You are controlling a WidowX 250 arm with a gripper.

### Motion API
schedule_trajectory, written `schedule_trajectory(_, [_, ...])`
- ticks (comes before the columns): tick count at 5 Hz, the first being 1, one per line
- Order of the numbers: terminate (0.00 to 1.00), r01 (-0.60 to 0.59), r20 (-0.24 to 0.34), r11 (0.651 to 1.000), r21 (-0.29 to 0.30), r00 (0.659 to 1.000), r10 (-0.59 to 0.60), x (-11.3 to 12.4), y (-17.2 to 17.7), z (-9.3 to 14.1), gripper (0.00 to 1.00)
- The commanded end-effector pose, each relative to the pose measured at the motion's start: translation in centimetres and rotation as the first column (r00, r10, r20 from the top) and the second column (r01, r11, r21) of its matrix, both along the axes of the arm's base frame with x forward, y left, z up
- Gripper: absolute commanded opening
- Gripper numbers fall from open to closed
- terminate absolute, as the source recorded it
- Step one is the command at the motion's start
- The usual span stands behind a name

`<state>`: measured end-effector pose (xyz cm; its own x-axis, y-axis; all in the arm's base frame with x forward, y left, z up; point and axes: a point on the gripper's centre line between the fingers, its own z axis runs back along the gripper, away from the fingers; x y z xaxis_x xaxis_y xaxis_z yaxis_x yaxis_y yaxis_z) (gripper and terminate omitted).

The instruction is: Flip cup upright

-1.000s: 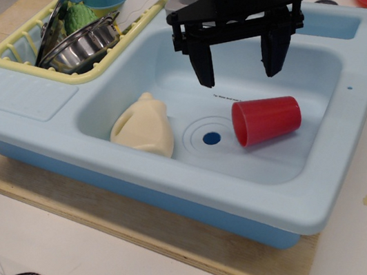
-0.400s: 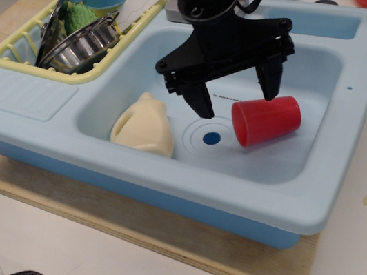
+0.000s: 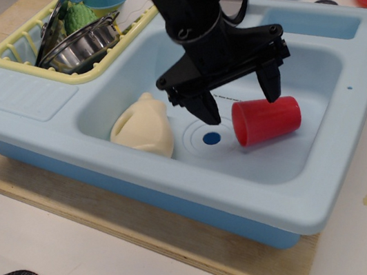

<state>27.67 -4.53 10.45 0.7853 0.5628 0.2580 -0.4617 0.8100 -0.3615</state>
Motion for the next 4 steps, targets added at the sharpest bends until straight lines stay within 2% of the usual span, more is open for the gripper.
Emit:
schedule_trajectory(1, [0.00, -0.009, 0.091, 0.999, -0.039, 0.996, 0.012, 0.3, 0.3, 0.5, 1.00])
schedule_trajectory(2, [0.00, 0.043, 0.172, 0.996, -0.073, 0.985, -0.030, 0.7, 0.1, 0.0, 1.00])
schedule_trajectory(4, [0.00, 0.100, 0.259, 0.987, -0.128, 0.964, -0.064, 1.8, -0.5, -0.8, 1.00])
